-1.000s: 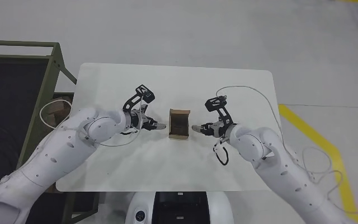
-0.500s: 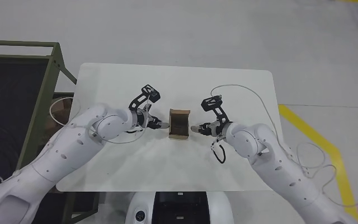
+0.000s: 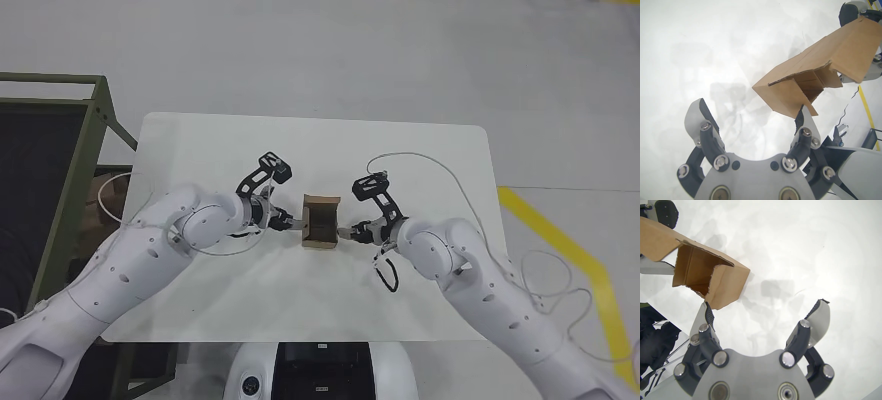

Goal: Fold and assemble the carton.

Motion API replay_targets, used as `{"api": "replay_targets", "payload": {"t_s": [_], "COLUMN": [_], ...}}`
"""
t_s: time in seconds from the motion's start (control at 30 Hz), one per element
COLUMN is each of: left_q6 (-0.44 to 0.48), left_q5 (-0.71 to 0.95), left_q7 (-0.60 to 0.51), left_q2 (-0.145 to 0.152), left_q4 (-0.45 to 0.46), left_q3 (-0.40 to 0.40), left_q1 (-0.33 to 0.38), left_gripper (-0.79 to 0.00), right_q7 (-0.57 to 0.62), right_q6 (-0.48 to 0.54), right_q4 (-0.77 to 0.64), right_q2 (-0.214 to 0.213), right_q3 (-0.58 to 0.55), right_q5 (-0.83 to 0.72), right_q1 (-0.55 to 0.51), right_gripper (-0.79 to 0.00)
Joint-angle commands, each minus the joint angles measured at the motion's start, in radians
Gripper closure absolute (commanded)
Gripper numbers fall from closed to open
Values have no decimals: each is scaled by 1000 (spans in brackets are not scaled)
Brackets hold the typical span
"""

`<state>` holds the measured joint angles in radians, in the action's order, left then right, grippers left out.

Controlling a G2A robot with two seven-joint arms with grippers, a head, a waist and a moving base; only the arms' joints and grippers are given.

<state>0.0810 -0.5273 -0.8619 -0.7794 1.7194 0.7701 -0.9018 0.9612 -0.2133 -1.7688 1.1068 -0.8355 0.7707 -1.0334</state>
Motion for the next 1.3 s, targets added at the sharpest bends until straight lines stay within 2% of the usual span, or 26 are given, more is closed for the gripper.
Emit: {"api": "replay_targets", "payload": {"t_s": [0.0, 0.6, 1.27], "left_q6": [0, 4, 6], "left_q5": [-2, -25, -56], "left_q7": [-2, -20, -43], "left_q2": [-4, -33, -69], "left_q4": [-3, -26, -43], "left_q3": [0, 14, 7], "left_q1": [1, 2, 3], "left_gripper": [-785, -785, -785], "right_q7": [2, 25, 23], "right_q6": [3, 51, 44], "right_q4": [2, -1, 27], "right_q2": [2, 17, 48], "right_q3": [1, 7, 40], "right_q5": [2, 23, 42], "right_q1": [2, -1, 23], "right_gripper": [-785, -785, -785]}}
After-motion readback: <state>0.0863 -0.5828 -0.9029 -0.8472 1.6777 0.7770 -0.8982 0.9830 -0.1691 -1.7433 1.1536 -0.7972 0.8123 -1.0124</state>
